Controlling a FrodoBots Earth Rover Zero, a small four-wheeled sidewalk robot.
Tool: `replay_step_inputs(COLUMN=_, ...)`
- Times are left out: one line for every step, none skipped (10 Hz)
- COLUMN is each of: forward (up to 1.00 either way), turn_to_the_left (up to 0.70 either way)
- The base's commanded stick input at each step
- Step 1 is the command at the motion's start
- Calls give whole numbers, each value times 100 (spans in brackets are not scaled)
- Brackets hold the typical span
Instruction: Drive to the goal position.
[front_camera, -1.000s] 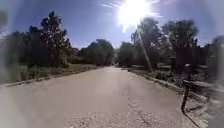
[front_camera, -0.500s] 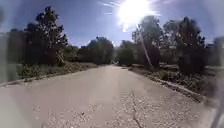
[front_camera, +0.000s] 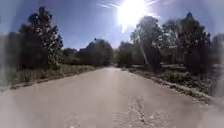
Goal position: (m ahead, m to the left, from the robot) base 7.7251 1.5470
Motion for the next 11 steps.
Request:
replay_step_inputs(forward=100, turn_to_the_left=5)
replay_step_inputs(forward=100, turn_to_the_left=5)
replay_step_inputs(forward=100, turn_to_the_left=5)
replay_step_inputs(forward=100, turn_to_the_left=5)
replay_step_inputs(forward=100, turn_to_the_left=5)
replay_step_inputs(forward=100, turn_to_the_left=5)
replay_step_inputs(forward=100, turn_to_the_left=5)
replay_step_inputs(forward=100, turn_to_the_left=5)
replay_step_inputs(forward=100, turn_to_the_left=5)
replay_step_inputs(forward=100, turn_to_the_left=5)
replay_step_inputs(forward=100, turn_to_the_left=5)
